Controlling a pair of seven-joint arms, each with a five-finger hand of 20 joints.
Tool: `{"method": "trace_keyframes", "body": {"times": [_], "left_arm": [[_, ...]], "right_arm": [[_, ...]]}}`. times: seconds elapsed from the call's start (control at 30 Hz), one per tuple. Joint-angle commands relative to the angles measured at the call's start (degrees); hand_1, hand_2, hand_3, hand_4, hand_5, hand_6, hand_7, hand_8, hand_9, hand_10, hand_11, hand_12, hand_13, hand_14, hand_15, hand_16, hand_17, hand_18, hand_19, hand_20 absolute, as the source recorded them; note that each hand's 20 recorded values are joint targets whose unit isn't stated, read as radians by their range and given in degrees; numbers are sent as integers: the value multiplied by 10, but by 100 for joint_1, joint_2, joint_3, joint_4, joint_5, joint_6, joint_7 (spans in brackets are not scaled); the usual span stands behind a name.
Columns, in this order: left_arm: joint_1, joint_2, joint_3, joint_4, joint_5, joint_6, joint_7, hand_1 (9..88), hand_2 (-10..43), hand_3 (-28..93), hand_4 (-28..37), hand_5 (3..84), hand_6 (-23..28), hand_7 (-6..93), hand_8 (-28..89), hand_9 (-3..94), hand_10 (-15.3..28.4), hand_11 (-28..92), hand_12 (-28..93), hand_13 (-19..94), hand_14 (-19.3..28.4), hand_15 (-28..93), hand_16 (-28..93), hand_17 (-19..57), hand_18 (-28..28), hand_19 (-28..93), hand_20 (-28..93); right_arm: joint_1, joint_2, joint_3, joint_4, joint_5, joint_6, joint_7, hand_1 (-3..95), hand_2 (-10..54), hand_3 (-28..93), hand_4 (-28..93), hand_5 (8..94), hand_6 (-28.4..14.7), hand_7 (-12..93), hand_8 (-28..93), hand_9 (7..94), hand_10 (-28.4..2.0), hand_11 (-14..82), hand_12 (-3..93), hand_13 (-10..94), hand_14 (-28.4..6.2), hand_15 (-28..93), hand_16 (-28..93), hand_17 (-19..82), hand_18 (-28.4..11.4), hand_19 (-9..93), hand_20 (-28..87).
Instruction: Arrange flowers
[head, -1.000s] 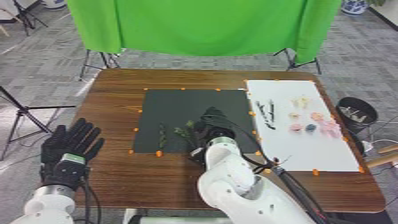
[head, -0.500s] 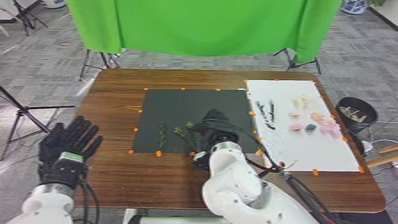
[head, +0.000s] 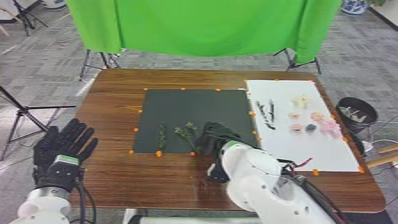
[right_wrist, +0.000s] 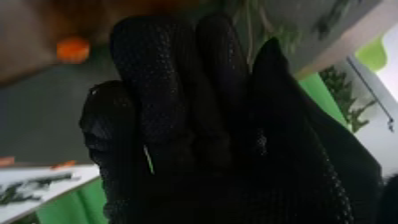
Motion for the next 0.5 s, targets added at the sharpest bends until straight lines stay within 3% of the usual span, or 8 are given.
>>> {"method": "trace_keyframes", "body": {"times": [0.03,0.1,0.13,0.2,0.27,0.37,0.43,0.5], "left_arm": [[-48,-37,-15,33,-3,14,-38,281,158,735,-283,466,105,198,-109,390,159,245,96,277,167,437,-108,-63,146,425,61],[-98,-21,76,58,-10,19,31,282,158,734,-283,466,105,198,-109,391,159,246,96,278,167,437,-108,-63,146,426,61],[-108,-35,70,83,85,-33,-68,282,159,733,-283,466,104,199,-110,393,159,245,95,278,167,438,-108,-63,146,426,61],[-174,-19,89,72,73,51,-83,283,161,733,-283,466,105,200,-110,395,158,245,95,280,166,439,-109,-62,146,426,61],[-146,59,156,65,71,109,40,283,164,733,-283,468,105,201,-110,395,158,244,94,281,166,440,-109,-62,147,427,61],[-75,34,123,63,25,70,9,283,166,733,-283,468,104,204,-111,395,157,245,95,281,166,440,-110,-63,147,428,61],[-49,33,153,82,191,-14,8,284,167,732,-283,468,103,204,-112,396,157,244,95,281,165,441,-110,-63,148,429,61],[-76,37,168,98,494,-16,-124,284,168,731,-283,467,102,204,-113,395,157,243,94,281,165,441,-110,-63,148,428,61]], "right_arm": [[-27,-164,-195,177,-193,456,-102,425,156,726,-247,686,-60,460,189,778,-196,126,141,801,-122,508,272,445,-258,932,298],[-49,-151,-228,171,-283,503,-95,425,156,723,-248,681,-60,469,186,777,-195,129,142,799,-124,507,275,442,-257,932,296],[-42,-121,-282,175,-412,578,-52,425,155,722,-247,677,-61,474,185,777,-194,129,143,796,-124,506,276,440,-257,932,294],[-66,-94,-299,181,-458,703,-30,425,155,722,-246,674,-61,480,181,777,-194,129,143,796,-125,505,276,440,-257,932,290],[-73,-92,-265,140,-274,746,14,425,154,721,-245,673,-61,483,178,777,-193,130,143,796,-124,504,276,440,-257,932,286],[-102,-41,-313,73,-328,811,-76,425,155,721,-245,673,-61,484,175,777,-192,131,144,795,-125,504,276,439,-256,932,280],[-147,-83,-302,60,-213,849,-157,423,153,723,-243,675,-62,483,172,776,-192,132,145,794,-125,504,275,437,-256,932,277],[-172,-192,-312,84,-199,865,-158,414,145,731,-239,676,-62,484,168,775,-190,136,148,781,-130,509,277,428,-256,928,272]]}}
